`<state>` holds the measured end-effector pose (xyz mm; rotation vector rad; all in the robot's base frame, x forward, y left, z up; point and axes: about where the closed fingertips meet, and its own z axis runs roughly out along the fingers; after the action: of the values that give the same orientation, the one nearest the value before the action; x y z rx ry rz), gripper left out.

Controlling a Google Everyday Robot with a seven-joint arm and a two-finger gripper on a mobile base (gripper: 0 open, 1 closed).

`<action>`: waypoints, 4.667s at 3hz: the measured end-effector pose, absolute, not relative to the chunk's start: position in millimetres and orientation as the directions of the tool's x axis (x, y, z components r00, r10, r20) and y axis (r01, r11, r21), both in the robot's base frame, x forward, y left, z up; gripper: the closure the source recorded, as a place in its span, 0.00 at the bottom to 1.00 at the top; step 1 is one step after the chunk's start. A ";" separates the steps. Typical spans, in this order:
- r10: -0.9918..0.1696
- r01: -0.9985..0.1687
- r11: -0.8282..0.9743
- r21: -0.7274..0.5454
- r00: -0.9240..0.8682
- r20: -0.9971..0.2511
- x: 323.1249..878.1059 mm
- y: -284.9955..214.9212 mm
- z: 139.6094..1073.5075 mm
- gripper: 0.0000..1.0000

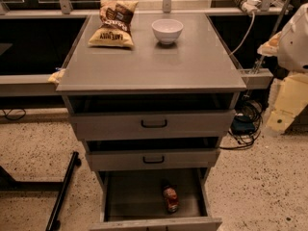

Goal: Pick coke can from bottom drawer and place on counter

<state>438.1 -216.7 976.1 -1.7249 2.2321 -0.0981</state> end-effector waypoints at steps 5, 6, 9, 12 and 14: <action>-0.810 -0.957 0.282 0.067 -0.274 -0.518 431.6 -161.4 686.9 0.88; -0.810 -0.957 0.282 0.066 -0.274 -0.518 431.8 -161.4 687.1 1.00; -0.696 -0.966 0.258 -0.005 -0.182 -0.695 483.9 -154.3 501.0 1.00; -0.678 -0.977 0.213 0.001 -0.149 -0.720 480.2 -146.9 423.0 1.00; -0.650 -0.998 -0.002 -0.057 0.045 -0.758 508.9 -118.9 298.1 1.00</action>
Offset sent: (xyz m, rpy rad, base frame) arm -0.0028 -0.0017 -0.1310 0.1869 0.0497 -0.0417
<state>508.9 -118.9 298.1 -1.7168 1.6688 0.7315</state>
